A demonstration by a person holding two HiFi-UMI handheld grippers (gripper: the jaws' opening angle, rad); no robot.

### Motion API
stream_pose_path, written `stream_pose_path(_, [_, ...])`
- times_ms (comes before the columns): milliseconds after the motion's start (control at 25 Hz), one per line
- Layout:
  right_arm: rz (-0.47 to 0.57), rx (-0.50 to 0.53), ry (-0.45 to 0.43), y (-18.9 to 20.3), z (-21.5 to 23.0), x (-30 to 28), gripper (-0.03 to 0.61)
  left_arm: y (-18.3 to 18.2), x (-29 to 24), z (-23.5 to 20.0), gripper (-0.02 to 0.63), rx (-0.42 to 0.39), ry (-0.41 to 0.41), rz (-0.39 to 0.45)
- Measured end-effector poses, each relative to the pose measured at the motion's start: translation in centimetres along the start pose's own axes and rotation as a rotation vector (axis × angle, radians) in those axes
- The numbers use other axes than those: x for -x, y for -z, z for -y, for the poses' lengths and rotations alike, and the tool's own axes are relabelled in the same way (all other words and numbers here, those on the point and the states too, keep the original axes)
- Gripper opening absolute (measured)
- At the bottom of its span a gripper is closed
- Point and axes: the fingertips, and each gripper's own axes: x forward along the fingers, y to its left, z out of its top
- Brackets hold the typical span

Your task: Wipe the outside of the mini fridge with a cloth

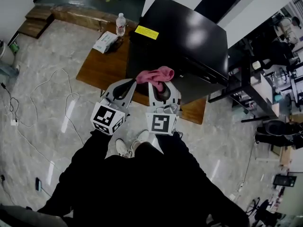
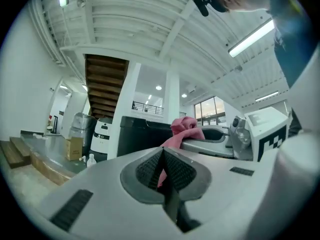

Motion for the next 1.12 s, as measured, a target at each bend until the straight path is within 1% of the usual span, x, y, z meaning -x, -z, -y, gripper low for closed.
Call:
stream_pose_path(80, [-0.007, -0.002, 0.030, -0.6, 0.4, -1.8, 0.101, -1.4, -0.1, -0.9, 0.006, -0.017, -0.009, 0.022])
stream_pose_path(160, [-0.018, -0.019, 0.055, -0.2, 0.7, -3.8, 0.101, -1.8, -0.5, -1.9, 0.006, -0.036, -0.017, 0.023])
stream_pose_path(280, [-0.037, 0.000, 0.073, 0.8, 0.3, -5.5, 0.101, -1.2, -1.1, -3.2, 0.006, -0.043, -0.026, 0.010])
stream_pose_path(400, [-0.057, 0.029, 0.063, 2.2, -0.9, -6.4, 0.101, 0.3, -1.7, -4.5, 0.006, -0.023, -0.034, -0.003])
stream_pose_path(480, [-0.070, 0.030, 0.056, 3.9, -2.0, -6.9, 0.100, 2.1, -1.9, -5.3, 0.006, -0.011, -0.043, -0.023])
stream_pose_path(680, [-0.133, 0.016, 0.007, 9.6, -5.1, -7.5, 0.098, 8.4, -2.9, -6.5, 0.006, 0.036, -0.062, -0.110])
stream_pose_path(920, [-0.222, -0.053, -0.066, 16.3, -8.7, -7.9, 0.097, 15.2, -3.8, -6.9, 0.006, 0.086, -0.073, -0.216])
stream_pose_path(1120, [-0.279, -0.103, -0.113, 20.8, -11.3, -8.5, 0.094, 22.0, -4.8, -7.7, 0.006, 0.120, -0.093, -0.324])
